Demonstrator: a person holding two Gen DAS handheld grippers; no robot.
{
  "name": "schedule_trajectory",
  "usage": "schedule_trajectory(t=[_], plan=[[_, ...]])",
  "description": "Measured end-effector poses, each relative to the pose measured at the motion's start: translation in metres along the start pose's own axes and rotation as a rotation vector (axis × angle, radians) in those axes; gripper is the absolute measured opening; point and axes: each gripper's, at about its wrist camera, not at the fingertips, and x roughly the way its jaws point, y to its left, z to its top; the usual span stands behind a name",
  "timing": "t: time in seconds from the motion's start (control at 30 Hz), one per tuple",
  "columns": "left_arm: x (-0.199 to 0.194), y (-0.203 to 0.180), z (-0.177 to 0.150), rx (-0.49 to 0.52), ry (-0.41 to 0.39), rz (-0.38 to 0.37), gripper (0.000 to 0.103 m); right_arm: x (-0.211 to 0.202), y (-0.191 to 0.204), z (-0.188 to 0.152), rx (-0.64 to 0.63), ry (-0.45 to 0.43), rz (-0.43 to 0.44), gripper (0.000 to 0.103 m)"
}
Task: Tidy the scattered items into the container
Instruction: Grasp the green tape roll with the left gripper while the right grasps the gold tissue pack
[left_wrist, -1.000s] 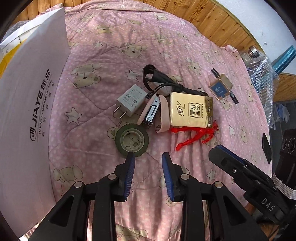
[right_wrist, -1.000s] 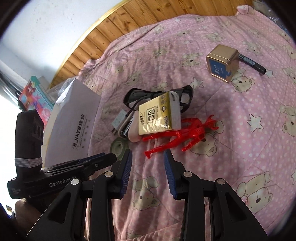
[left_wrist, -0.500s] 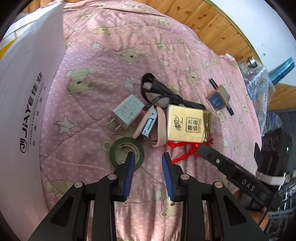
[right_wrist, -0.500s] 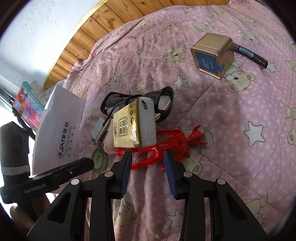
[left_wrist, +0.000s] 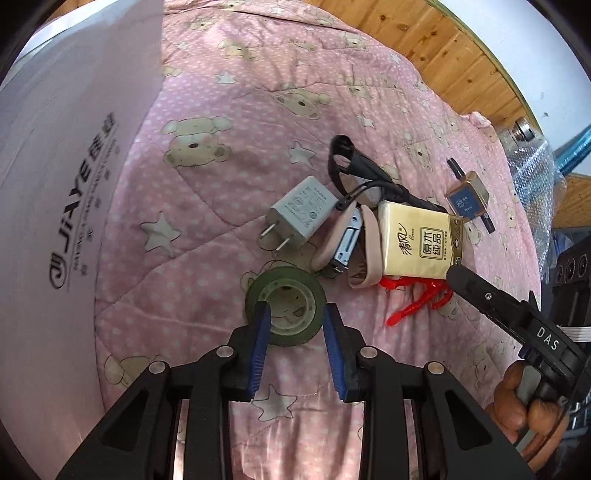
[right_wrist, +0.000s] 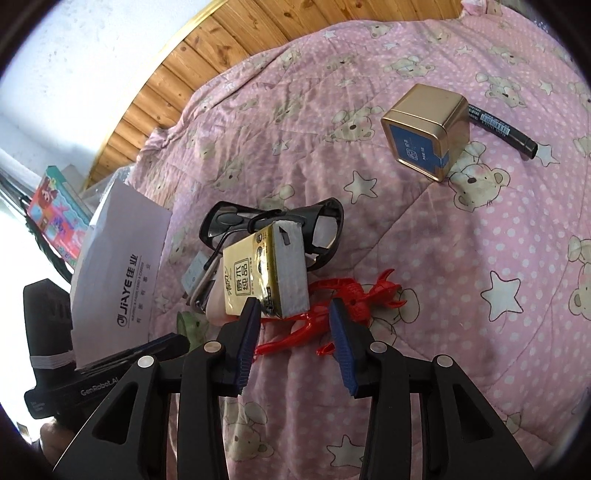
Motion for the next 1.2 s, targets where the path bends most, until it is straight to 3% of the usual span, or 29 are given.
schedule_trajectory(t=[0.03,0.1,0.23,0.43,0.57,0.73,0.9,1.2], plan=[[0.0,0.003,-0.001,-0.011,0.0,0.013,0.042,0.0,0.0,0.0,0.0,0.001,0.0,0.041],[0.001,0.013,-0.006,-0.034,0.016,0.074,0.051,0.0,0.002,0.0,-0.006,0.002,0.002,0.042],[-0.005,0.022,-0.011,-0.062,0.004,0.06,0.051,0.0,0.012,-0.002,-0.035,0.001,0.014,0.042],[-0.005,-0.015,-0.005,0.072,-0.032,0.024,0.052,0.003,0.012,-0.002,-0.025,0.003,-0.001,0.043],[0.011,-0.025,-0.002,0.125,-0.056,0.143,0.059,0.006,0.011,0.002,-0.032,0.007,-0.016,0.045],[0.016,-0.012,0.002,0.094,-0.07,0.142,0.057,0.016,0.016,0.01,-0.053,0.008,-0.018,0.048],[0.01,0.007,0.008,0.034,-0.069,0.102,0.033,0.02,0.021,0.013,-0.071,0.01,-0.023,0.045],[0.001,0.025,0.019,-0.026,-0.085,0.066,0.033,0.015,0.024,0.011,-0.085,-0.004,-0.017,0.039]])
